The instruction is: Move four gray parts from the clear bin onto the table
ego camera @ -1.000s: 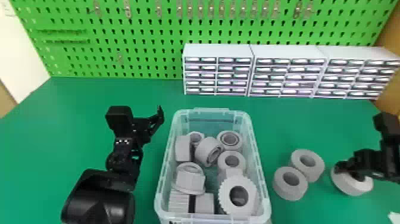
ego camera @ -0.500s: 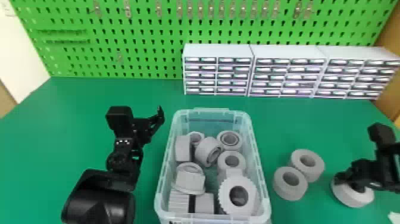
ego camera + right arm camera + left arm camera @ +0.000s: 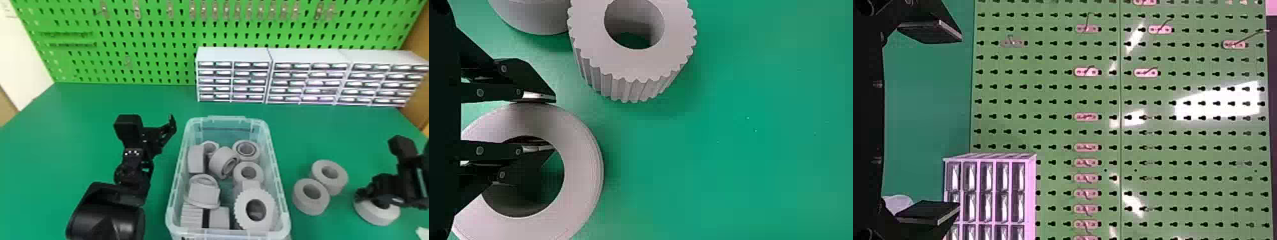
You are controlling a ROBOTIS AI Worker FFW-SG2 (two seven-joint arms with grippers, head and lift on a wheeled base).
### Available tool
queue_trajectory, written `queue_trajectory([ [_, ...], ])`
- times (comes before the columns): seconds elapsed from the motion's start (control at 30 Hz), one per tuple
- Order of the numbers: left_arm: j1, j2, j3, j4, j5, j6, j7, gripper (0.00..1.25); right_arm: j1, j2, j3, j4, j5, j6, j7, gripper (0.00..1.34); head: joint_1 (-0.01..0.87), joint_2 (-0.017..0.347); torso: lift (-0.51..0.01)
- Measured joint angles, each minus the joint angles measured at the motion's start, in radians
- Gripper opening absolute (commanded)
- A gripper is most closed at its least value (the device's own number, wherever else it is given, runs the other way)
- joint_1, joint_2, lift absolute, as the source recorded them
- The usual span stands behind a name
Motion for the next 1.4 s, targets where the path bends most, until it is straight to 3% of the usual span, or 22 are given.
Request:
queue_trajectory([
  [0.1, 0.001, 0.000, 0.003, 0.000, 0.000, 0.000, 0.000, 1.15, -0.007, 0.002, 0.011, 0.002, 0.005, 0.000, 0.000, 0.37, 0.693, 0.072, -0.052],
  [0.43, 0.003, -0.003, 0.002, 0.000, -0.001, 0.000, 0.000, 1.15, -0.026, -0.011, 0.052, 0.006, 0.008, 0.000, 0.000, 0.81, 0.693, 0.072, -0.052],
  [0.53, 0.004, -0.003, 0.003, 0.000, -0.001, -0.001, -0.001, 1.15, -0.037, -0.018, 0.069, 0.003, 0.008, 0.000, 0.000, 0.88, 0.693, 0.072, -0.052],
  [0.93, 0.006, -0.003, 0.003, 0.000, -0.001, -0.002, 0.000, 1.15, -0.067, -0.038, 0.110, -0.062, 0.008, 0.000, 0.000, 0.88, 0.693, 0.072, -0.052],
  [1.4, 0.007, -0.003, 0.005, 0.000, -0.001, -0.005, -0.001, 1.15, -0.092, -0.040, 0.137, -0.180, -0.013, 0.000, 0.000, 0.88, 0.693, 0.072, -0.052],
])
